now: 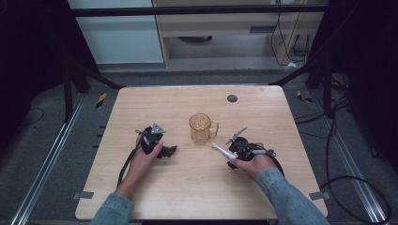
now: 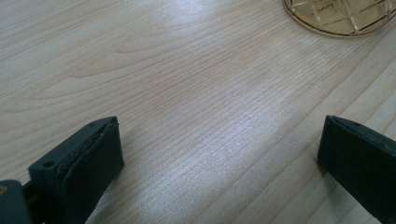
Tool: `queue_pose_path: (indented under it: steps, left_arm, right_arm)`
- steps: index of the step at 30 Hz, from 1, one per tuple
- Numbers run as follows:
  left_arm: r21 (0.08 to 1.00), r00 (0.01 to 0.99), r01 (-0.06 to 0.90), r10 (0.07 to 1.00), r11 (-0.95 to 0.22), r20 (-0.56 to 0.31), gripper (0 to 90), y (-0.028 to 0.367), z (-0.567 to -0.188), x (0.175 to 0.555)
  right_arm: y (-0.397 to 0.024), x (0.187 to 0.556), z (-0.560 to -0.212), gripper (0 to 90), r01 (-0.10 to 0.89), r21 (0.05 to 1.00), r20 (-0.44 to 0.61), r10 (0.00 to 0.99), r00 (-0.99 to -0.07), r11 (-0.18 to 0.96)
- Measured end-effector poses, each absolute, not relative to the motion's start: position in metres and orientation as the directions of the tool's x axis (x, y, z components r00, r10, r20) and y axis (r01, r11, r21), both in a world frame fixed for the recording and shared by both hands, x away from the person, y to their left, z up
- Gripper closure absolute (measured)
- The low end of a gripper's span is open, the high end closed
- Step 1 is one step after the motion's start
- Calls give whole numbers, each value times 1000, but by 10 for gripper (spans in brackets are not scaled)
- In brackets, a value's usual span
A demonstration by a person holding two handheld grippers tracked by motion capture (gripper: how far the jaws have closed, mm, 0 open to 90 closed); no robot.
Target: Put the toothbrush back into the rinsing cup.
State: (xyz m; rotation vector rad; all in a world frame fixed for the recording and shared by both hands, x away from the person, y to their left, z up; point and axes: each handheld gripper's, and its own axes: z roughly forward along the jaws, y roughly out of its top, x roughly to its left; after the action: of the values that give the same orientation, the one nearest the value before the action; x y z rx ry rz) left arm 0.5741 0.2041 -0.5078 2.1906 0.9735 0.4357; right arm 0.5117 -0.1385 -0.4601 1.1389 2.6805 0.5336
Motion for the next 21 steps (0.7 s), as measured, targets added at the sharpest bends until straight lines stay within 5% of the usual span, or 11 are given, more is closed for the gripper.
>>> queue_pose_path:
  steps: [21]
  left_arm:
    - [709, 663, 516, 748, -480, 24, 0, 204, -508, 574]
  right_arm:
    - [-144, 521, -467, 592, 663, 341, -7, 707, -707, 666]
